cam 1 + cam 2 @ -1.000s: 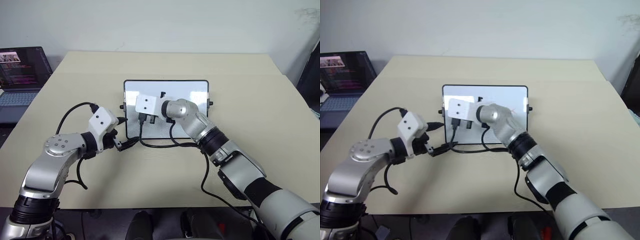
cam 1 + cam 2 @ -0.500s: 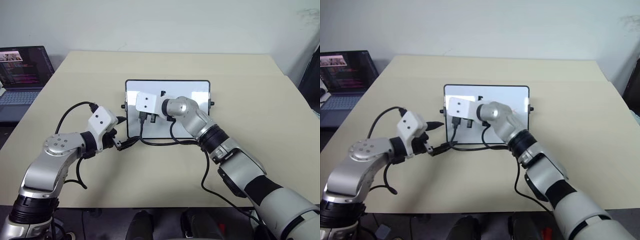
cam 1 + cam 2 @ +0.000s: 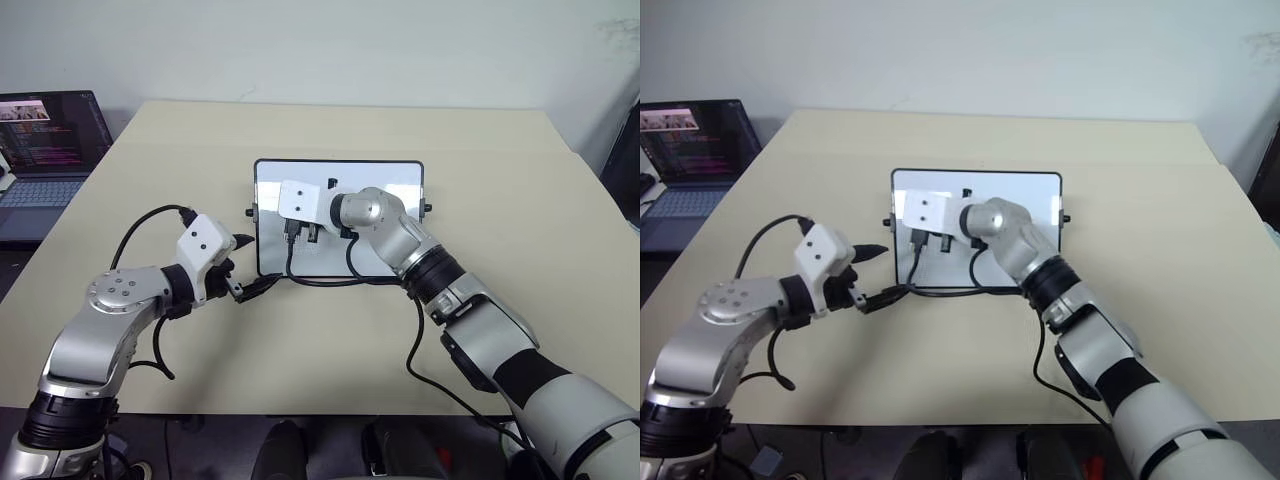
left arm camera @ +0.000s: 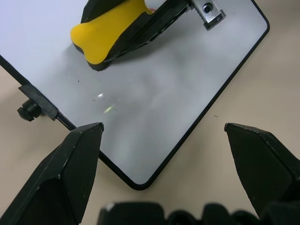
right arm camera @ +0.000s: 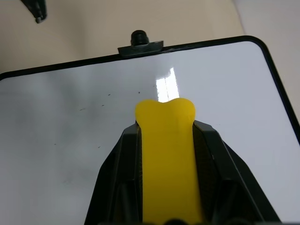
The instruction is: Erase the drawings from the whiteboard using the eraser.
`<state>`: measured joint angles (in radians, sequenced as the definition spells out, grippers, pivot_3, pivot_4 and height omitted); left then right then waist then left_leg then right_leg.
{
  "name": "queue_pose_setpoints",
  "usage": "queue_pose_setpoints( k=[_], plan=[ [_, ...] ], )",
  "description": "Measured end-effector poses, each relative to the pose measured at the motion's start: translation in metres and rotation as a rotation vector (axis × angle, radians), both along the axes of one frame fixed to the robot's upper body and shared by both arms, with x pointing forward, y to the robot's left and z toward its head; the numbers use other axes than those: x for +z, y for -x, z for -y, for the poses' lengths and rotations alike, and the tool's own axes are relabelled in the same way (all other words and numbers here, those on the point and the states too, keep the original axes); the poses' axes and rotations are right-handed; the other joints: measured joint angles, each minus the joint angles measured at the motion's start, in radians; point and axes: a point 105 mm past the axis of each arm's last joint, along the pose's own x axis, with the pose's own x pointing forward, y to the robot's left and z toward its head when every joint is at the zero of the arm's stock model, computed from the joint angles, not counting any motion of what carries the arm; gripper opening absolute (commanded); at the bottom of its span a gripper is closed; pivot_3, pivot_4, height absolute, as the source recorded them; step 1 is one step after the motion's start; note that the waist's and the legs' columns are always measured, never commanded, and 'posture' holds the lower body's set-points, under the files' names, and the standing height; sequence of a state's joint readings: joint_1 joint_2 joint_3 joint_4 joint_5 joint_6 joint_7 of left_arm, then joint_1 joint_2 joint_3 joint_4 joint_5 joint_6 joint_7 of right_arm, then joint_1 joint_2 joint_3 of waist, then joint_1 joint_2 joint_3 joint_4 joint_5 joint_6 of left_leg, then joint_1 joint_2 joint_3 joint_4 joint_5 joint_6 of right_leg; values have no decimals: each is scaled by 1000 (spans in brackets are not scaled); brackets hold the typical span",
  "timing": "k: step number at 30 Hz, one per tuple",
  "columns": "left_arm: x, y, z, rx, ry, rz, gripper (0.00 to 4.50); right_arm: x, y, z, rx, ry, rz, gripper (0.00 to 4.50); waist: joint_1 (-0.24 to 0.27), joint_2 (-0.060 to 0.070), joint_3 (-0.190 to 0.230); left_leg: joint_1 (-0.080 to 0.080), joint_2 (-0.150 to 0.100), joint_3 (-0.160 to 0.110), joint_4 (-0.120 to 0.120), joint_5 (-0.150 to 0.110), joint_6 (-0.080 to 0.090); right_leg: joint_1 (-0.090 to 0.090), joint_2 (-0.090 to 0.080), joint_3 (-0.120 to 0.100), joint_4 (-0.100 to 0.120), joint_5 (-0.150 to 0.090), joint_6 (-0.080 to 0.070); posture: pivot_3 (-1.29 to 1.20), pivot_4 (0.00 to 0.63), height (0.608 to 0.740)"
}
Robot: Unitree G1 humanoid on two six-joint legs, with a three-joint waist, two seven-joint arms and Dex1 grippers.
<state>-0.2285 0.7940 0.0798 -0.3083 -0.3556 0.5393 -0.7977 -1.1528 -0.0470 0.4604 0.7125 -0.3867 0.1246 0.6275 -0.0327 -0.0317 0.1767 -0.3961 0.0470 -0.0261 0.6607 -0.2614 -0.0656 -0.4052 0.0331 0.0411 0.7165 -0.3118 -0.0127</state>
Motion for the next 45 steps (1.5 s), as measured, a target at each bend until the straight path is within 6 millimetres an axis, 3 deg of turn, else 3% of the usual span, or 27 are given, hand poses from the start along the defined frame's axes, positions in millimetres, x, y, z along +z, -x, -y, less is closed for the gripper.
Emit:
queue_pose_setpoints(
  k=[14,26,35,42,45],
  plan=[
    [0,-1,4,-10,13,4,4500,-6,2,-1,-4,-37,-47,1111,0,0,0,1,0,0,0,0,0,0,0,0,0,0,0,0,150,740],
    [1,-1,5,-10,12,9,4500,-4,-1,2,-31,-192,-225,1111,0,0,0,1,0,0,0,0,0,1,0,0,0,0,0,0,150,740],
    [1,-2,8,-20,22,14,4500,6,-10,4,-79,-243,-190,1110,0,0,0,0,0,0,0,0,0,0,0,0,0,0,0,0,150,740],
    [2,-3,8,-21,19,20,4500,-6,1,3,-17,-183,-248,1110,-2,0,0,0,0,1,0,0,0,0,0,1,0,0,0,0,150,740],
    [2,-3,9,-22,19,23,4500,-2,-2,2,-42,-215,-224,1110,-3,1,0,1,0,0,0,0,0,0,0,0,0,0,0,0,150,740]
  ],
)
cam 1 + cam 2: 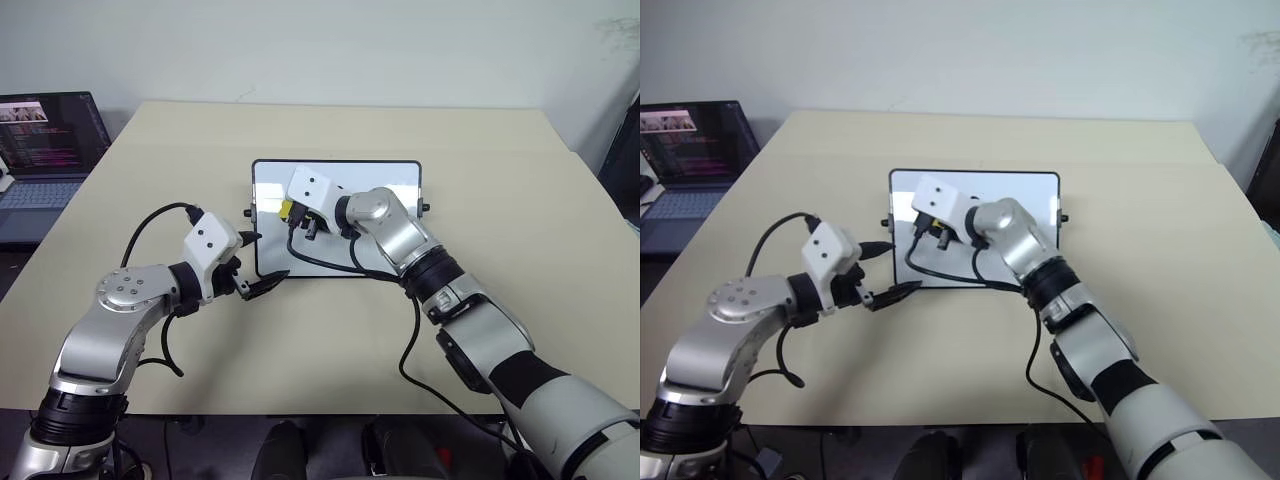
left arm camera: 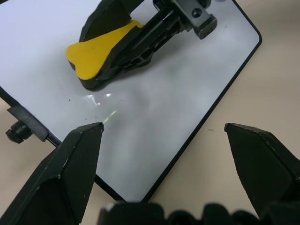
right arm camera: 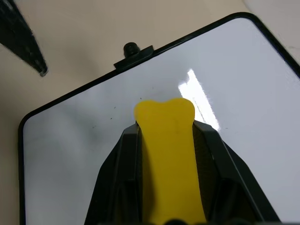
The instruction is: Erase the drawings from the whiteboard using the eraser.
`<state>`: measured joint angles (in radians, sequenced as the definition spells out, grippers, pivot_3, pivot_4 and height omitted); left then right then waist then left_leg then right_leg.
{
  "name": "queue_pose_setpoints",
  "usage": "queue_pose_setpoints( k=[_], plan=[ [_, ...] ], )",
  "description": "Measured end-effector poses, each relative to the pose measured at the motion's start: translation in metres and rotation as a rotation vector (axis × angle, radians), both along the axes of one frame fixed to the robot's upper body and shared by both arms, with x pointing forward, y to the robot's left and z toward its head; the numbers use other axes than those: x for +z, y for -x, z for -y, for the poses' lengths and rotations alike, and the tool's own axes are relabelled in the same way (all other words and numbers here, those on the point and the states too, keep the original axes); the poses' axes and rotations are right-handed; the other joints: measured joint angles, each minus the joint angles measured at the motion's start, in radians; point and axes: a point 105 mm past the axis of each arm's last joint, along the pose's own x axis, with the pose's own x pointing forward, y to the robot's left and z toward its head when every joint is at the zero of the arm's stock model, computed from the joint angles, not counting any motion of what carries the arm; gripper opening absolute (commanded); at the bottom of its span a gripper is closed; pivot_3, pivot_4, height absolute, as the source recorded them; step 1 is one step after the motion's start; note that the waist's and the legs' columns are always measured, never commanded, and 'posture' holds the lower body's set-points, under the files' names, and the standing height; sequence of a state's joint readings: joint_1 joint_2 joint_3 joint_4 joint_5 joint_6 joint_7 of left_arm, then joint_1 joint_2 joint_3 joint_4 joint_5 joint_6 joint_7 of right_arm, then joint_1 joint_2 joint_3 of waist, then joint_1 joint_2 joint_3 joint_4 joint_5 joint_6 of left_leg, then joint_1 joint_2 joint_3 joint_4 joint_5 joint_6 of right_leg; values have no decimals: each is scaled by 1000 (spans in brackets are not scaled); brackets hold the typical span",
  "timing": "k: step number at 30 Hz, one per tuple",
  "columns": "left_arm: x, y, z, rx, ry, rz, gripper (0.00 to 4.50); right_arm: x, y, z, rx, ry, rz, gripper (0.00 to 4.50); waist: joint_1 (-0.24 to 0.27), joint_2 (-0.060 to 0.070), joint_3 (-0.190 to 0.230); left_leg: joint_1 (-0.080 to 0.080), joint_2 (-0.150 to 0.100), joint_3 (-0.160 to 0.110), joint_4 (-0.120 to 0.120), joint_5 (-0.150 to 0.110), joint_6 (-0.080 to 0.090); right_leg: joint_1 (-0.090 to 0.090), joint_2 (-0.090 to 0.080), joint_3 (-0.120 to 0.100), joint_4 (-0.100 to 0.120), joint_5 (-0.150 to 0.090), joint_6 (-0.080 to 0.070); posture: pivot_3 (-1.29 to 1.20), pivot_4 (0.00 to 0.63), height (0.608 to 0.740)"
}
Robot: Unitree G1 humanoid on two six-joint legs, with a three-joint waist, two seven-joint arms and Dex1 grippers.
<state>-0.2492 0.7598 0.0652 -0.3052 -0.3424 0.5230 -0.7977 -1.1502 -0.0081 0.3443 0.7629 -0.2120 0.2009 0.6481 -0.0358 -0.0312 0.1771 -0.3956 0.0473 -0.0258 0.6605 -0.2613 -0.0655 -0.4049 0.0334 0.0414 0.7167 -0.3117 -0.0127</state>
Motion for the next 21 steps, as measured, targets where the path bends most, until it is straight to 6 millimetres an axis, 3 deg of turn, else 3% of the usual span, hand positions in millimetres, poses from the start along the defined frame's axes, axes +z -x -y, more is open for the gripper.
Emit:
queue_pose_setpoints(
  k=[3,6,9,14,17,21],
  plan=[
    [0,0,0,-1,1,1,4500,6,-2,3,-24,-57,-20,1110,3,0,0,-1,0,0,0,0,0,0,0,0,-1,0,0,0,150,740],
    [-1,0,2,-7,9,1,4500,16,7,6,-15,-194,-104,1109,4,0,0,-3,0,0,0,0,0,-1,0,0,-3,0,0,0,150,740],
    [-3,1,5,-13,20,-2,4500,25,33,17,21,-351,-177,1108,6,0,0,-6,0,0,-2,-1,-1,-2,-1,0,-6,-1,1,0,150,740],
    [-4,4,11,-24,67,17,4500,35,72,61,-6,-474,-204,1108,7,0,0,-7,0,0,-4,-2,0,-2,-2,0,-10,-1,2,0,150,740],
    [-4,6,14,-23,101,29,4500,27,91,86,-57,-480,-203,1108,5,0,0,-6,0,0,-4,-2,0,-2,-1,0,-10,-1,2,0,150,740],
    [0,7,14,-27,116,41,4500,-13,109,127,-215,-432,-260,1108,4,0,0,-5,-1,0,-5,-2,0,-1,-1,1,-10,-2,2,0,150,740]
  ],
)
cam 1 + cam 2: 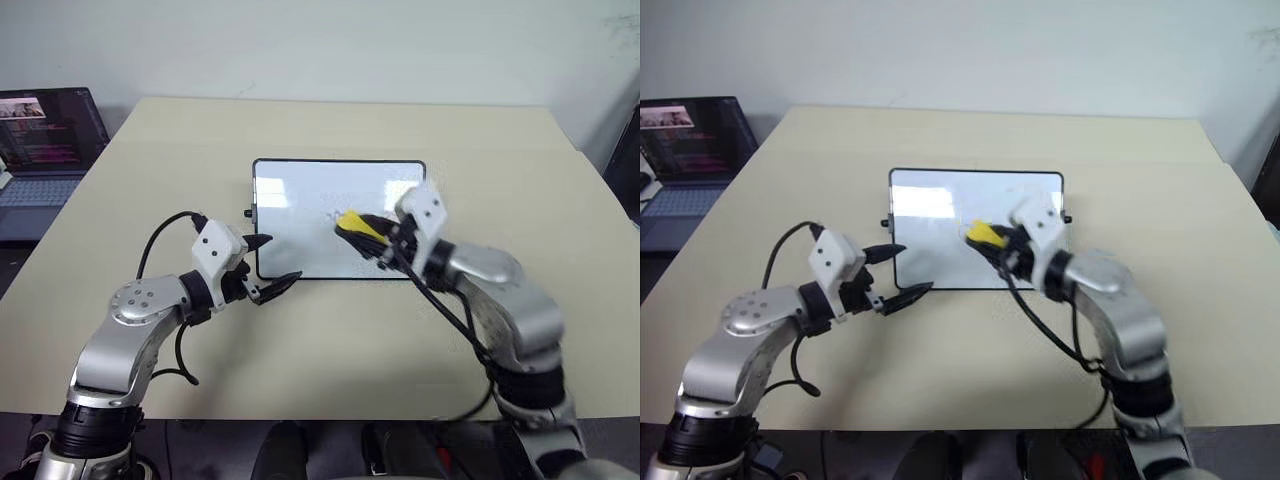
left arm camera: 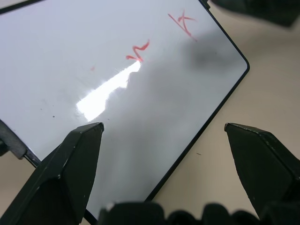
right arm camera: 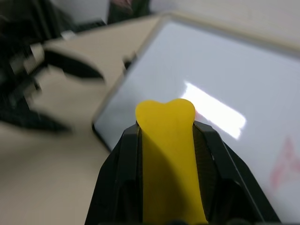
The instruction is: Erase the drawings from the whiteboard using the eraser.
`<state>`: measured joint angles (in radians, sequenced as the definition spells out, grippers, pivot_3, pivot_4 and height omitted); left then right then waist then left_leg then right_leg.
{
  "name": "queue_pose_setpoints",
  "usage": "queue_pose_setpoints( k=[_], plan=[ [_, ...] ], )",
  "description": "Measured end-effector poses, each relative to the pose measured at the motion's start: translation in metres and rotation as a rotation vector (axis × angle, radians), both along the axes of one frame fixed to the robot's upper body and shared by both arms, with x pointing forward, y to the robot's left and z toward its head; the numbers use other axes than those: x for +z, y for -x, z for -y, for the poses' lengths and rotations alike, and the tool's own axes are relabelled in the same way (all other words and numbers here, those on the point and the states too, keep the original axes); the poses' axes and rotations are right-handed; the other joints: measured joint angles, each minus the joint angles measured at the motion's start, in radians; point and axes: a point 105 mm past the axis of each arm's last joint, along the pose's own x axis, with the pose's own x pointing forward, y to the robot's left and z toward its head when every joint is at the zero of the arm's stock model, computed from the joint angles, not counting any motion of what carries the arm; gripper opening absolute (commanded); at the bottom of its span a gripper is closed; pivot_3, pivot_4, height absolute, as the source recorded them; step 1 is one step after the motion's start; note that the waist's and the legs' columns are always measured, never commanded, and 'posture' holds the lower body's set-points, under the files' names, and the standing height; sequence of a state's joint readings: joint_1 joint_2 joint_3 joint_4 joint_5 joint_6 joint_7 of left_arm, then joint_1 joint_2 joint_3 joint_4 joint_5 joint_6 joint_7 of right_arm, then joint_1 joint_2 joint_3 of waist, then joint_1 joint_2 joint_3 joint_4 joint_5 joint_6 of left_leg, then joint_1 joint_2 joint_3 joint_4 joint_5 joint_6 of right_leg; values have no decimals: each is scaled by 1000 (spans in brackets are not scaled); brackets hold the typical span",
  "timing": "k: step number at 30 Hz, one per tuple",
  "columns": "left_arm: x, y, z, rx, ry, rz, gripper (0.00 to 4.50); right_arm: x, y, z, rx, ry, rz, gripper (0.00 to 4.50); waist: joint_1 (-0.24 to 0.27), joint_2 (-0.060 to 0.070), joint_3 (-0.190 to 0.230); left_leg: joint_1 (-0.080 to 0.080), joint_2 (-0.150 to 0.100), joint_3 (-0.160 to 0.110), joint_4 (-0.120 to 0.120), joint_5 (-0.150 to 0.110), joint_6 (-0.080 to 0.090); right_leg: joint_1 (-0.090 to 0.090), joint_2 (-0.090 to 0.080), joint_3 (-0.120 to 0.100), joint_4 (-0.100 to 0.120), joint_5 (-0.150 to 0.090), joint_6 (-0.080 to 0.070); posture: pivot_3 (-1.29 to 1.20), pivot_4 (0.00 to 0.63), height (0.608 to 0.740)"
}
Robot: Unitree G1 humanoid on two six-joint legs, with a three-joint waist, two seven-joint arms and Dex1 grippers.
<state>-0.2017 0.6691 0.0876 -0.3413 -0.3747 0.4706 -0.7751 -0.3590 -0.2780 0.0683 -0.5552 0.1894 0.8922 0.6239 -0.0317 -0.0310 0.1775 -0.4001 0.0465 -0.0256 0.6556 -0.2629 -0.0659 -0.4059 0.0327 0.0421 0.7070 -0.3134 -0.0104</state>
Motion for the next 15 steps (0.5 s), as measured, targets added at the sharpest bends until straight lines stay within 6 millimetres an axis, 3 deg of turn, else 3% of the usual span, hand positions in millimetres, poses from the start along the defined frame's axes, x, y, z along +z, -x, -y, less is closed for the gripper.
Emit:
queue_pose_setpoints(
  k=[7,11,15],
  plan=[
    [7,-8,-2,-11,-11,16,4500,-23,9,11,-29,150,39,1108,-13,0,0,2,-1,1,0,0,0,0,2,1,2,-3,5,0,150,740],
    [7,-10,-4,-15,-18,13,4500,-9,6,-9,18,121,110,1108,-20,0,0,2,0,1,0,0,0,0,3,2,2,-3,5,0,150,740],
    [6,-10,-8,-9,-46,8,4500,9,-11,-28,18,94,174,1108,-19,-1,0,2,0,1,0,0,0,0,2,1,2,-2,4,0,150,740]
  ],
)
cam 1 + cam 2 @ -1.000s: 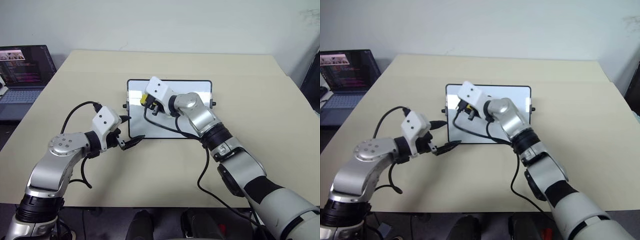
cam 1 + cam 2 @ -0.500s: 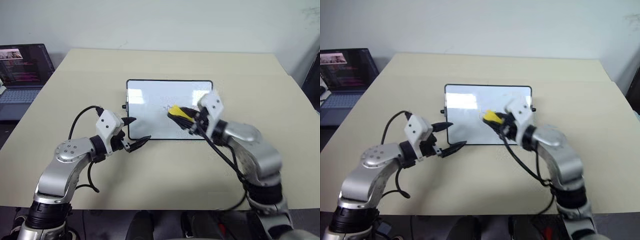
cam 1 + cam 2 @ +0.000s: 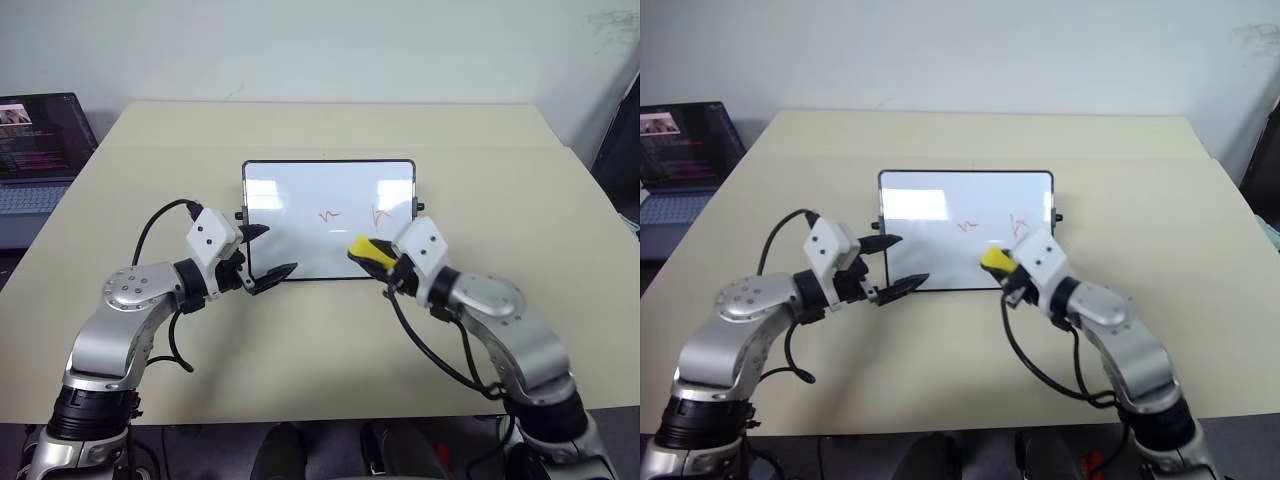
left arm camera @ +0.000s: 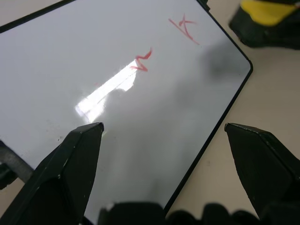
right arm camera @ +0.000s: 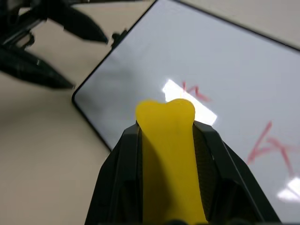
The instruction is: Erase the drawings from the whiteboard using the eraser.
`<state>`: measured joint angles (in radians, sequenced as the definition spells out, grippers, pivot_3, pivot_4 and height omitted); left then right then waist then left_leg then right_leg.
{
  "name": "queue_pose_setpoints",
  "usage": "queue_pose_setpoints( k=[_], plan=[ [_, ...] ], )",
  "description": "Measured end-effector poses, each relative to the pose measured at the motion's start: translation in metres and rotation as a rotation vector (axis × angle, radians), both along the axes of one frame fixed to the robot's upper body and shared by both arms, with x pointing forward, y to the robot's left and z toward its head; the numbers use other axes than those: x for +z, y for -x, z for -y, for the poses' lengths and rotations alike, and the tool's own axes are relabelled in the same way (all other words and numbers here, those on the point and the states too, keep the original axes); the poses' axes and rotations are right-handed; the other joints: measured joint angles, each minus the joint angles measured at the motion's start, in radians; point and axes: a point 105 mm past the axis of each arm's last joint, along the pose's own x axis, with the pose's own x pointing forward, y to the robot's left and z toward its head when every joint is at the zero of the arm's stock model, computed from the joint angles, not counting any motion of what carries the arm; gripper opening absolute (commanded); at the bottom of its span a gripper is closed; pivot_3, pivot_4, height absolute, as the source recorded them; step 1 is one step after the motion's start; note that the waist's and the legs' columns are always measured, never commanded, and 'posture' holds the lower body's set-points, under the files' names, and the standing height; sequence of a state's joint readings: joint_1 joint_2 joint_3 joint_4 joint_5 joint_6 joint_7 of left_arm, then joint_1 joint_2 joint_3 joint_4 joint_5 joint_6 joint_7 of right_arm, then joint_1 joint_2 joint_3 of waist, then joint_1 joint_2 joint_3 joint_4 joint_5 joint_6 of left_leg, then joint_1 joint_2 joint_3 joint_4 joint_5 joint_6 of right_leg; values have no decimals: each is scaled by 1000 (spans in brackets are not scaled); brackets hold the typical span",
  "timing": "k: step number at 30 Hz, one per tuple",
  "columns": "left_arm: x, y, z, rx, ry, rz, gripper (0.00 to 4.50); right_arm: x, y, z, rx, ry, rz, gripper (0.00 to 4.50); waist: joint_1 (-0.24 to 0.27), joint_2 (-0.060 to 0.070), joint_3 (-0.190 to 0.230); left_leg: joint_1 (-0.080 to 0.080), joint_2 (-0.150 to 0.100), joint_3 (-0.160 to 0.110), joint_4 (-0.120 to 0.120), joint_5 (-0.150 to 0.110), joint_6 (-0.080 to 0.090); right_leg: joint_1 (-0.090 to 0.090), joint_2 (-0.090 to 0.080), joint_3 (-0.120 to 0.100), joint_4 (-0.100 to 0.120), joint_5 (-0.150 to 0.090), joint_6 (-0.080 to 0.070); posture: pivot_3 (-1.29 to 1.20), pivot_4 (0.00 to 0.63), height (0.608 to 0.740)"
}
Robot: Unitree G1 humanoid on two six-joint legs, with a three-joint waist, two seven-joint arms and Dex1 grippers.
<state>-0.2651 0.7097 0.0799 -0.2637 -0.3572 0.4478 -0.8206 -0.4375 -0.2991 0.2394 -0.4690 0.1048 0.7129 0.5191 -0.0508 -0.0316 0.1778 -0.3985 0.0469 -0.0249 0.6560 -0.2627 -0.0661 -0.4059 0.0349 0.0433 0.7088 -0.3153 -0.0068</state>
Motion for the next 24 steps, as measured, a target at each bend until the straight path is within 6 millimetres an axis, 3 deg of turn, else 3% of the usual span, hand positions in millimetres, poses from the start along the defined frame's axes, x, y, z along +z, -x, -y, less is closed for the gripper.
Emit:
queue_pose_setpoints(
  k=[8,11,14,20,24],
  plan=[
    [-2,1,-2,-5,-14,-8,4500,6,-56,-8,-171,17,60,1108,1,0,0,-1,0,0,1,0,0,0,-1,0,0,2,-4,0,150,740],
    [-3,1,-1,-9,-16,-11,4500,0,-71,-7,-222,31,60,1107,1,0,0,-1,0,0,0,0,0,0,-1,0,0,2,-4,0,150,740],
    [-7,3,-2,-6,-17,-24,4500,-3,-73,-11,-205,53,62,1107,1,0,0,-1,0,1,0,0,0,0,-1,0,0,2,-4,0,150,740],
    [-8,4,-3,-5,-17,-27,4500,-27,-56,-36,-63,135,-4,1107,0,0,0,0,0,0,2,0,0,0,-1,0,4,2,-4,0,150,740],
    [-9,4,-3,-5,-18,-32,4500,-21,-64,-30,-132,142,62,1107,0,0,0,0,0,0,5,0,0,0,-1,0,5,2,-4,0,150,740]
  ],
)
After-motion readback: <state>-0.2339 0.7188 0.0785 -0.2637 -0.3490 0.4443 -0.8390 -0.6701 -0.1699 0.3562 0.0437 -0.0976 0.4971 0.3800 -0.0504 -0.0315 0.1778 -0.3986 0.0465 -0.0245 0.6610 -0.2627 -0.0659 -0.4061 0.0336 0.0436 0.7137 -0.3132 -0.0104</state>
